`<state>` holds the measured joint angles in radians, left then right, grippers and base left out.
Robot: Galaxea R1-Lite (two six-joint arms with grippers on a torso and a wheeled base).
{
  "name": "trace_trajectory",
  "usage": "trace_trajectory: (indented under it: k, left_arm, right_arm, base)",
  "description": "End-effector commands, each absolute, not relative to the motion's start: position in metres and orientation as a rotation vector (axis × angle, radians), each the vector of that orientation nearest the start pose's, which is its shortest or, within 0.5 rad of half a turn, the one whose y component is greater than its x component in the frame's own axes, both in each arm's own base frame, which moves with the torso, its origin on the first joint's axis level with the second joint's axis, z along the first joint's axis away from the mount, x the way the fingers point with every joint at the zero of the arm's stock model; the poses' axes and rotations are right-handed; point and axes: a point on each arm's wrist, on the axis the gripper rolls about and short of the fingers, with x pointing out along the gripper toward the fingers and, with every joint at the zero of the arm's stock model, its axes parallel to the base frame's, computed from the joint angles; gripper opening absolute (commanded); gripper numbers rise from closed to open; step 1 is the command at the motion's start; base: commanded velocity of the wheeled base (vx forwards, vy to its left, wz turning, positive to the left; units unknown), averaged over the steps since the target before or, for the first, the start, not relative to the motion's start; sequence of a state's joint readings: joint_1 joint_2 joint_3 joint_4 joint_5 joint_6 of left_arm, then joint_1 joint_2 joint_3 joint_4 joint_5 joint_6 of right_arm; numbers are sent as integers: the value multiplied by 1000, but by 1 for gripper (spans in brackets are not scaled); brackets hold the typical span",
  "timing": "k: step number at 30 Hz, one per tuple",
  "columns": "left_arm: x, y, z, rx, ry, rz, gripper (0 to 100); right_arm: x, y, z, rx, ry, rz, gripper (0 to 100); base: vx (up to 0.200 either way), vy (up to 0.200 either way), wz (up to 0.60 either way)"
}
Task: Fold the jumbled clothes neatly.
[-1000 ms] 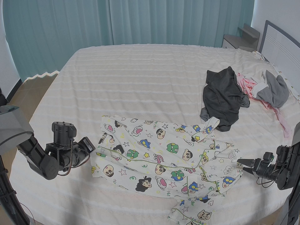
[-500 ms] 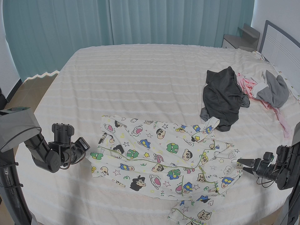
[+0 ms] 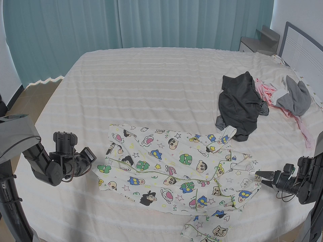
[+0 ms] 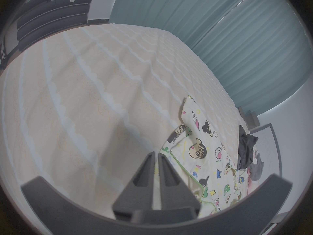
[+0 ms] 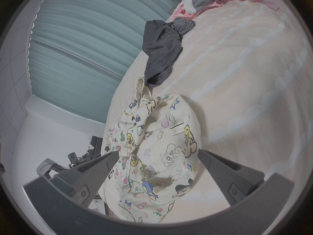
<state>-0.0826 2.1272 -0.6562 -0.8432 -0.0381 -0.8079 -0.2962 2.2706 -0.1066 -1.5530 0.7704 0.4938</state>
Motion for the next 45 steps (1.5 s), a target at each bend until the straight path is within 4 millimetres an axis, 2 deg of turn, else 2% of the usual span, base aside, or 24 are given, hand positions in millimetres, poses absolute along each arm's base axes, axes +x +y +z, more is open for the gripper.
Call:
trace_trajectory:
  k: [1, 4, 5, 11, 23, 29, 32, 34, 36, 37, 40, 41, 45]
  left_arm:
    - [320, -25, 41, -778, 629, 125, 100]
    - [312, -26, 43, -782, 635, 125, 100]
    - [303, -29, 46, -812, 645, 128, 100]
    - [279, -44, 53, -925, 688, 90, 100]
    - [238, -57, 27, -897, 900, 63, 100]
    - [235, -57, 27, -932, 891, 57, 100]
    - [232, -57, 28, -939, 864, 34, 100]
    - [230, -60, 25, -934, 874, 26, 100]
    - [229, -60, 23, -932, 878, 26, 100]
    - [228, -59, 22, -933, 876, 27, 100]
    - [227, -59, 20, -933, 877, 28, 100]
    - [227, -59, 19, -934, 874, 26, 100]
    - [227, -59, 17, -932, 882, 31, 100]
  right_arm:
    - [231, -54, -11, 780, 631, 327, 100]
    - [231, -54, -11, 779, 633, 329, 100]
    - [231, -53, -11, 778, 632, 332, 100]
    - [228, -50, -10, 764, 639, 353, 100]
    - [210, -35, -9, 634, 679, 434, 100]
    - [213, -18, -11, 582, 702, 493, 100]
    - [213, 8, -13, 550, 760, 558, 100]
    - [212, 31, -21, 515, 822, 532, 100]
    - [213, 38, -22, 502, 833, 513, 100]
    - [215, 54, -20, 500, 827, 484, 100]
    - [211, 71, -12, 541, 840, 525, 100]
    - [206, 80, -12, 524, 857, 552, 100]
    - [196, 96, -19, 472, 904, 544, 100]
  base:
    - [0, 0, 0]
    - [0, 0, 0]
    - [0, 0, 0]
    - [-67, 0, 0]
    - [-200, 0, 0]
    - [-33, 0, 0]
    - [0, 0, 0]
    - [0, 0, 0]
    - [0, 0, 0]
    - [0, 0, 0]
    - [0, 0, 0]
    - [0, 0, 0]
    - [0, 0, 0]
